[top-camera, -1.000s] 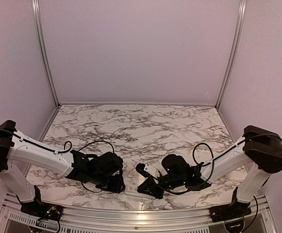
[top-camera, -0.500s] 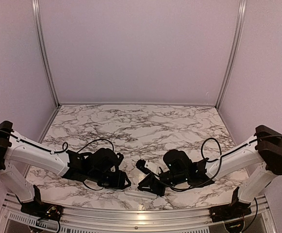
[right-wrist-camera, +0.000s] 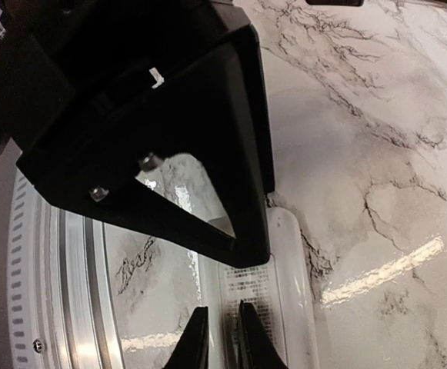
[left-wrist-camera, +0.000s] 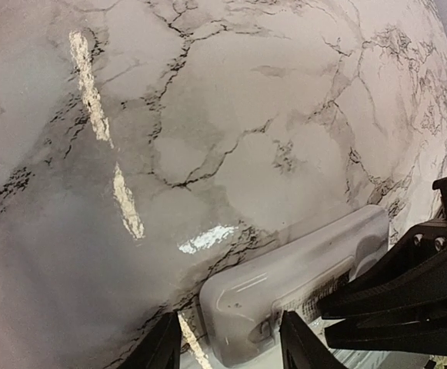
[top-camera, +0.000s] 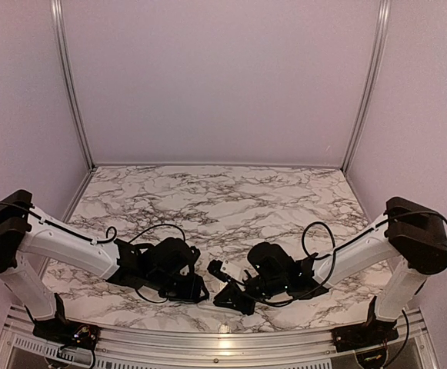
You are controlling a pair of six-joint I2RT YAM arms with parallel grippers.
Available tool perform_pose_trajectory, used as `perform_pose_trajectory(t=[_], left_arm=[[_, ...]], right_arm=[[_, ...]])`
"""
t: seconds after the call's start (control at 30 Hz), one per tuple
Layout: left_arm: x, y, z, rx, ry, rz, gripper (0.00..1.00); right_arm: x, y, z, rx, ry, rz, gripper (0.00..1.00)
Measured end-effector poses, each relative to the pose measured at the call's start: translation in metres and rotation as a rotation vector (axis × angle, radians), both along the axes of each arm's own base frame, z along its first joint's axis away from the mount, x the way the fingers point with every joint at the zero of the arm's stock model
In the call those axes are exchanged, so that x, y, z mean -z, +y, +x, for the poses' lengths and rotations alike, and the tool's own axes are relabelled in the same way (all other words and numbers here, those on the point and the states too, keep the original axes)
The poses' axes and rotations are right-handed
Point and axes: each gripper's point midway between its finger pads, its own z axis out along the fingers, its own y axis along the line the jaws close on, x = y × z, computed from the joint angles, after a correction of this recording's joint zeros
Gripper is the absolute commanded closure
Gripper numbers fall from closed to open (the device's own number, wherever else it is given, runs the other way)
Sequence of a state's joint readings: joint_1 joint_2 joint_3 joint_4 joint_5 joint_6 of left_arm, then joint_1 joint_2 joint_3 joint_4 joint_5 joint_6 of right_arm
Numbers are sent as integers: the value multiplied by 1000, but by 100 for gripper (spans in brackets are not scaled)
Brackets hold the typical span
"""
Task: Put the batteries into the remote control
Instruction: Press the battery cover onto the remote control.
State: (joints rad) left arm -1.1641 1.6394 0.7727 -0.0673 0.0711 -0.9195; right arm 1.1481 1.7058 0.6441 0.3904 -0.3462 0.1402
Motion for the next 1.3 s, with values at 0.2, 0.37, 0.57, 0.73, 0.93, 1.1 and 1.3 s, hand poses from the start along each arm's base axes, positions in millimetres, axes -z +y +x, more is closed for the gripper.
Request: perform_pose_trajectory(t=[0.2, 0.37, 0.57, 0.73, 0.93, 1.1, 1.3], left_arm=[[2, -1, 0, 10, 2, 22, 56], [2, -1, 0, 16, 3, 37, 63], [1, -3, 0, 25, 3, 53, 73], [1, -1, 0, 25, -1, 62, 78], [0, 0, 0, 26, -4, 64, 79], [-1, 1, 1, 27, -15, 67, 68], [-5, 10, 3, 21, -35, 66, 54]], right_arm=[[0, 0, 1, 10, 2, -2, 88], [0, 0, 1, 12, 3, -2, 88], [1, -1, 1, 15, 6, -2, 88], [1, -1, 2, 18, 2, 1, 89], [2, -2, 2, 22, 2, 2, 89], [1, -2, 2, 21, 2, 3, 87], [0, -2, 1, 18, 4, 5, 83]])
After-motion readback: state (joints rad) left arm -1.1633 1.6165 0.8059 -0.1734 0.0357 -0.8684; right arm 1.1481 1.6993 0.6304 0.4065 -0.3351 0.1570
